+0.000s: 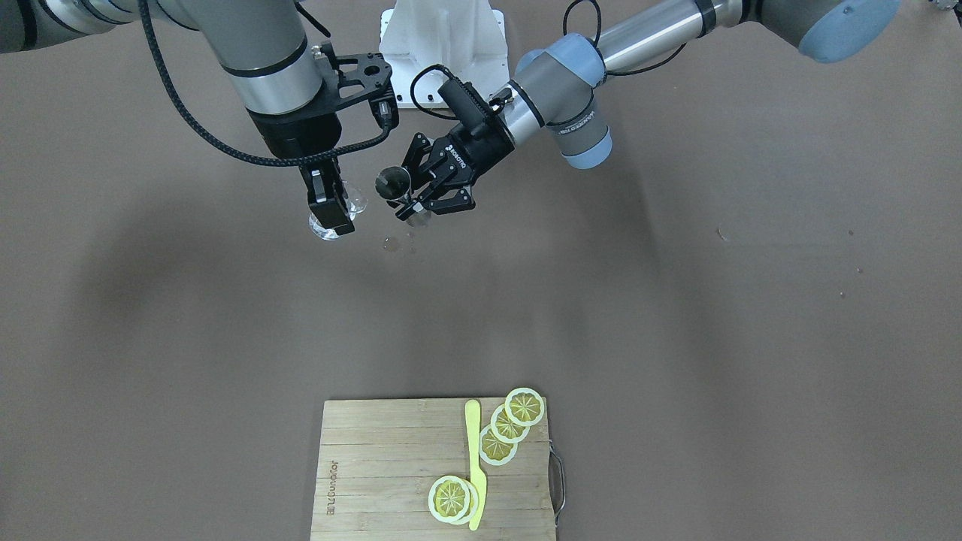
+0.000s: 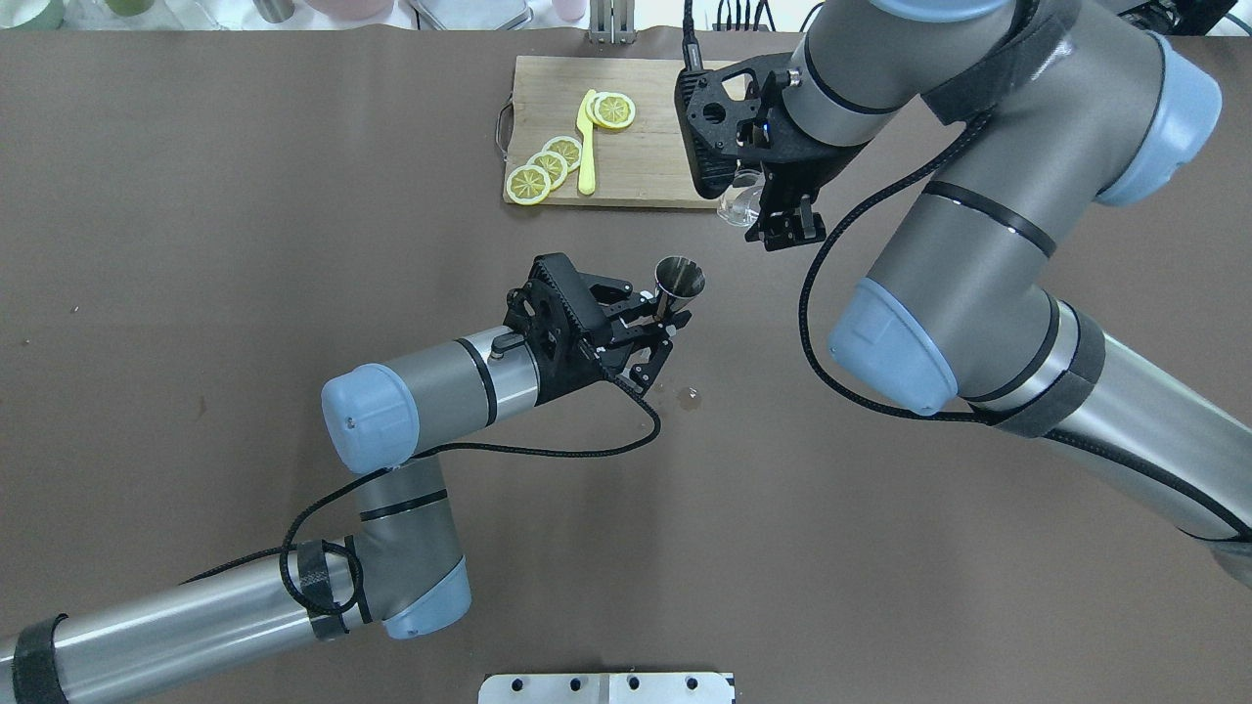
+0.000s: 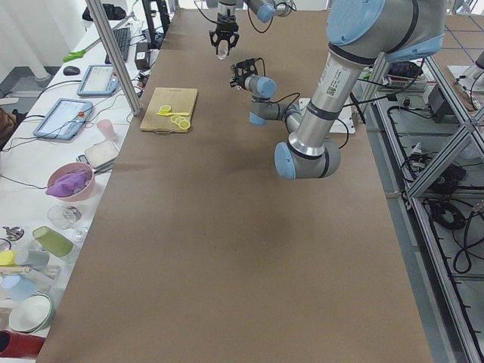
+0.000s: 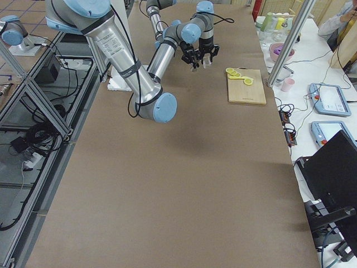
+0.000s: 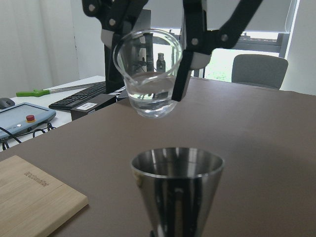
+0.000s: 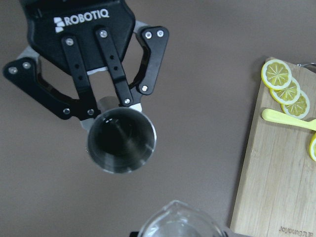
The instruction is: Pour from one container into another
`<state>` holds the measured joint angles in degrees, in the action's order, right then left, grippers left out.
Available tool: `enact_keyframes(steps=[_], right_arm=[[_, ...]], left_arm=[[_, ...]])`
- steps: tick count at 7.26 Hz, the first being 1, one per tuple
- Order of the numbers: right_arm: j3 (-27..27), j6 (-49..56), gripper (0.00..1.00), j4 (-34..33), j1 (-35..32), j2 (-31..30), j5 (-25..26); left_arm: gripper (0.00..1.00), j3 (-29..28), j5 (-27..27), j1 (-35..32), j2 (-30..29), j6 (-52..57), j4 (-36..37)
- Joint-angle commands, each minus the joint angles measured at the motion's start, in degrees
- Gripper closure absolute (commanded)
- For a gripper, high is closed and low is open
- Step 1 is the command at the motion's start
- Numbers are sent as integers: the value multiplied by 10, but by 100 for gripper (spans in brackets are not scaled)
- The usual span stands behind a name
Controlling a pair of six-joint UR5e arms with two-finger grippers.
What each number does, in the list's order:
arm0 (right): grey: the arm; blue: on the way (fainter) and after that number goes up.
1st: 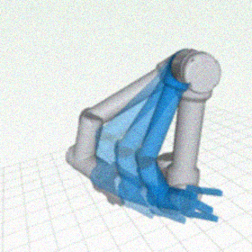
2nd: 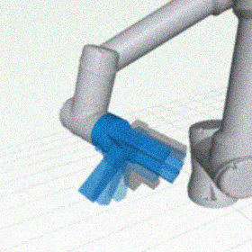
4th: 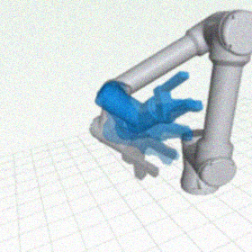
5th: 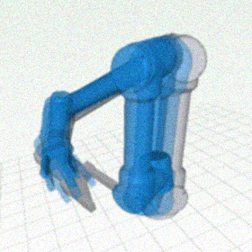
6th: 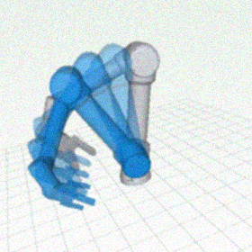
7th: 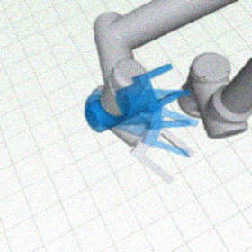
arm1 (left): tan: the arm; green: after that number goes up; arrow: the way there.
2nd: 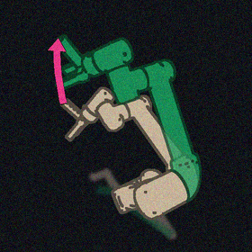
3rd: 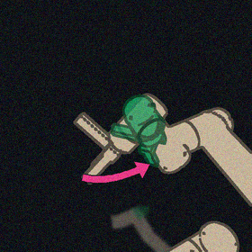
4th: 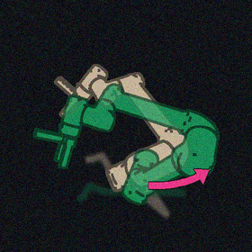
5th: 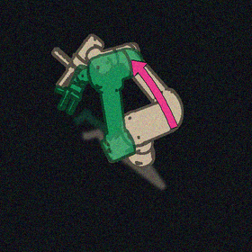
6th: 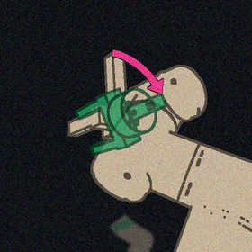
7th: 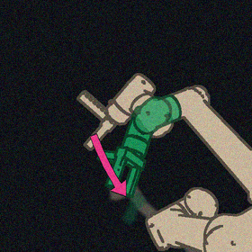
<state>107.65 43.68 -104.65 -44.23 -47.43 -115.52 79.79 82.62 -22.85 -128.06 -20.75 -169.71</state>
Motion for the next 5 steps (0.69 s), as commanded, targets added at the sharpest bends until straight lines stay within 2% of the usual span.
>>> enact_keyframes(steps=[1, 5], right_arm=[[10, 14, 100, -17, 4, 1, 1], [12, 4, 100, -21, 4, 1, -16]], left_arm=[[100, -1, 0, -10, 2, -1, -1], [100, -2, 0, -17, 3, -1, -1]])
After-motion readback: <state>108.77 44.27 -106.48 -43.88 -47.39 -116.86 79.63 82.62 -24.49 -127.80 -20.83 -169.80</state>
